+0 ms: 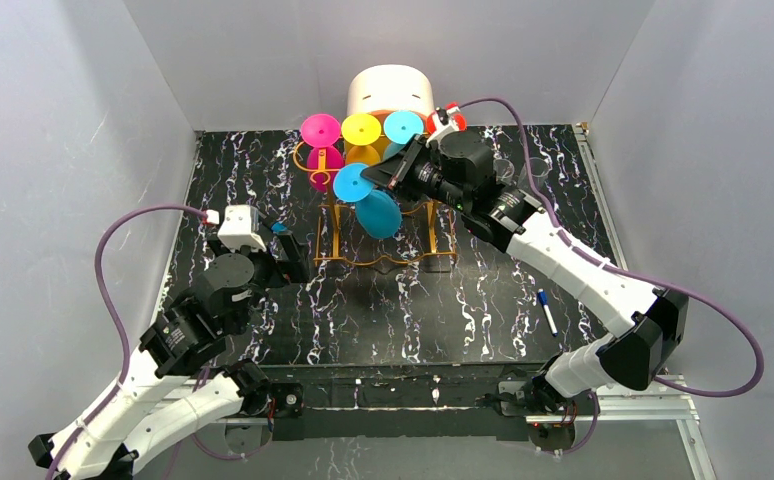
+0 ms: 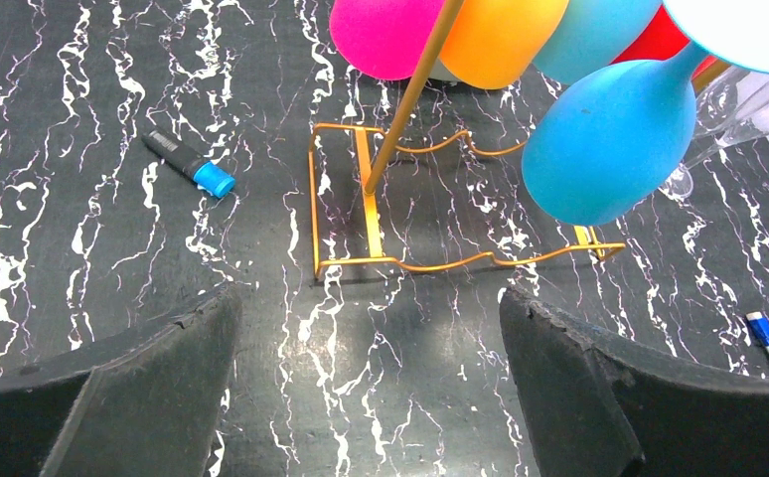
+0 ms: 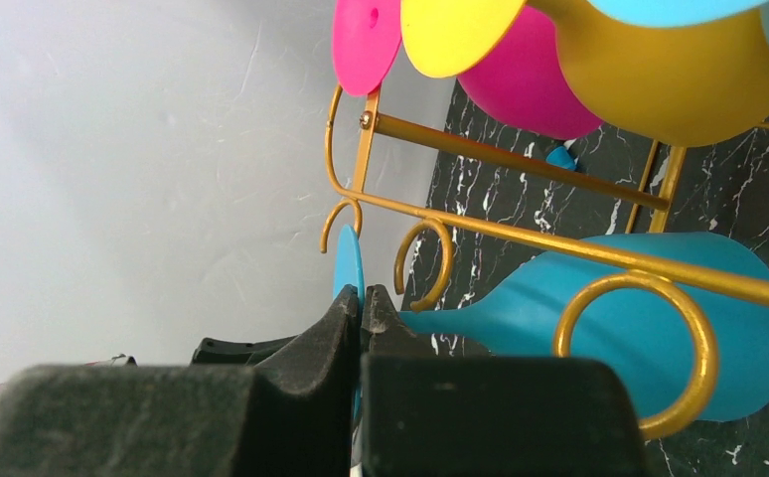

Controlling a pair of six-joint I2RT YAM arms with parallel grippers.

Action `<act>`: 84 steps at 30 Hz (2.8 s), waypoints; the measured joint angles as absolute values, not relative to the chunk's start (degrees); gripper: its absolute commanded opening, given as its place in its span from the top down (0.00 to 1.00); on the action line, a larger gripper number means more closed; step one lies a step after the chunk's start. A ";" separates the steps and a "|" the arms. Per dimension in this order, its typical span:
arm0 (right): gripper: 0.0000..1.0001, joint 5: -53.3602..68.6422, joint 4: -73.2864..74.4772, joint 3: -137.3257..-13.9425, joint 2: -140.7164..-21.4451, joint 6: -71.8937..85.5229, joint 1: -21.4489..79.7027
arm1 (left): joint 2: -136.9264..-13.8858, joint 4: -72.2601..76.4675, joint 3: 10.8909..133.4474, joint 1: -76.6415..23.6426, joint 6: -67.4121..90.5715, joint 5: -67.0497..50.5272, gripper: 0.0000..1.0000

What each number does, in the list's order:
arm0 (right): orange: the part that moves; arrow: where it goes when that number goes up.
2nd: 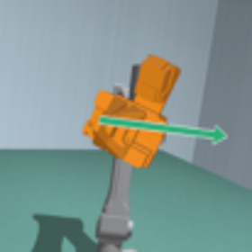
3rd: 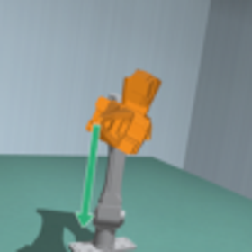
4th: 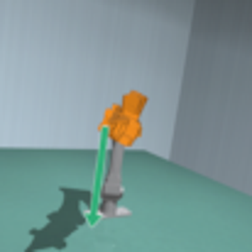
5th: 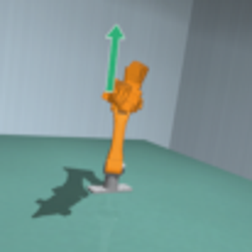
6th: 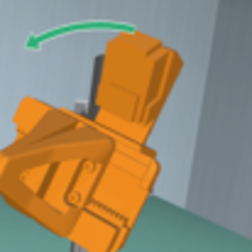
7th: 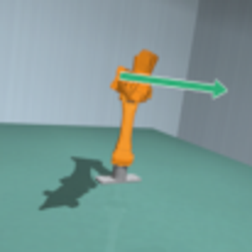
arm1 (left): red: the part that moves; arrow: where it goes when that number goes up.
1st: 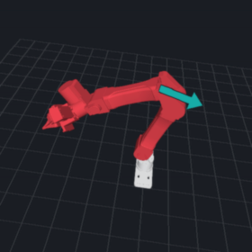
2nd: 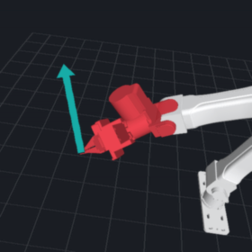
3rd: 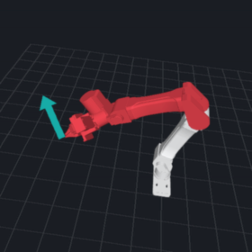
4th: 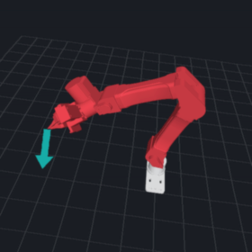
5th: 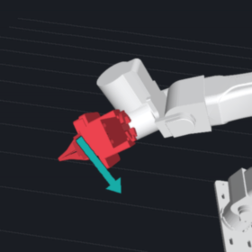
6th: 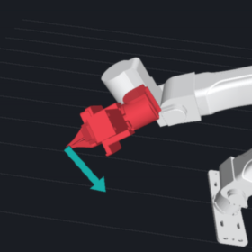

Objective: Take the wine glass off the wine glass rack
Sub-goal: Pick up the wine glass from the wine rack, then place the wine glass at the center of the board.

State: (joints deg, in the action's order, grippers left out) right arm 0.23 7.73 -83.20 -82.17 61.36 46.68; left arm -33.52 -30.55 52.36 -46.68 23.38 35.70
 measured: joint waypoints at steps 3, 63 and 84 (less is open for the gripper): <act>0.99 0.84 7.40 -82.70 -82.00 61.32 46.68 | -33.52 -30.55 52.36 -46.68 23.35 35.18 0.02; 0.99 13.41 -22.31 -30.79 -43.13 46.28 47.59 | -44.14 1.85 38.06 -46.68 39.31 -22.00 0.15; 0.98 18.76 -28.03 -30.13 -44.69 48.95 47.29 | -48.03 18.37 34.81 -46.68 48.93 -29.47 1.00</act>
State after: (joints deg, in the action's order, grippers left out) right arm 18.76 -28.03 -30.13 -44.69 48.95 47.29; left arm -48.03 18.37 34.81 -46.68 48.93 -29.47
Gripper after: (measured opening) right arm 0.076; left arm 0.056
